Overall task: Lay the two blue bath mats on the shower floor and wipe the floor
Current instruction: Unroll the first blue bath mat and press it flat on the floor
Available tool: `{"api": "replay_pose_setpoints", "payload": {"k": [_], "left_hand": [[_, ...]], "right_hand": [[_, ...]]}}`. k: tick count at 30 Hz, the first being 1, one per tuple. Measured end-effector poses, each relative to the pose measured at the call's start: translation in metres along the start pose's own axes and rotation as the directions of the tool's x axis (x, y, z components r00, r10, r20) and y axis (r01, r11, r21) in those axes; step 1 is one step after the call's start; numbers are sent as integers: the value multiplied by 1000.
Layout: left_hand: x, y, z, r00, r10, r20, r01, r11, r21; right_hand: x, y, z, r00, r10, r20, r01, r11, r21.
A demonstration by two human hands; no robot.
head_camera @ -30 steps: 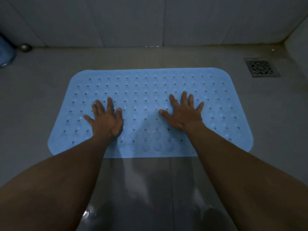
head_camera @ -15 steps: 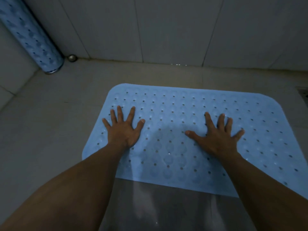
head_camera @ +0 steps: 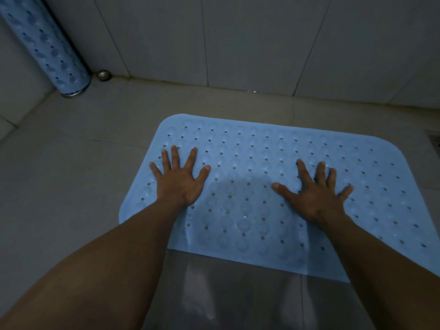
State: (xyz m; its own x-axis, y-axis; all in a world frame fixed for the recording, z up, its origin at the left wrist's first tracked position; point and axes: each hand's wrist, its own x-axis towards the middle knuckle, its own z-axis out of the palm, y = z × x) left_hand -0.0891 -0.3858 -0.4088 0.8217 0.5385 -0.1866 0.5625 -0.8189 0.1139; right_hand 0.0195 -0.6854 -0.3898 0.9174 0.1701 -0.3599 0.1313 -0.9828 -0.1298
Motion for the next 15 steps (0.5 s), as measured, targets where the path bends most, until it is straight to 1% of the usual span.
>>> {"api": "replay_pose_setpoints", "payload": {"k": [6,10,15], "left_hand": [[4,1,2,1000,2,-9,-2,1000,18],[12,4,0,1000,19,3,-19,1000,8],[13,6,-1,1000,6,-4,-6,1000,10]], "right_hand": [[3,1,-4,1000,-8,13,8,1000,-6],[8,2,-6,1000,14,23,-14,1000,2],[13,2,-6,1000,8,20,-8,1000,-9]]}}
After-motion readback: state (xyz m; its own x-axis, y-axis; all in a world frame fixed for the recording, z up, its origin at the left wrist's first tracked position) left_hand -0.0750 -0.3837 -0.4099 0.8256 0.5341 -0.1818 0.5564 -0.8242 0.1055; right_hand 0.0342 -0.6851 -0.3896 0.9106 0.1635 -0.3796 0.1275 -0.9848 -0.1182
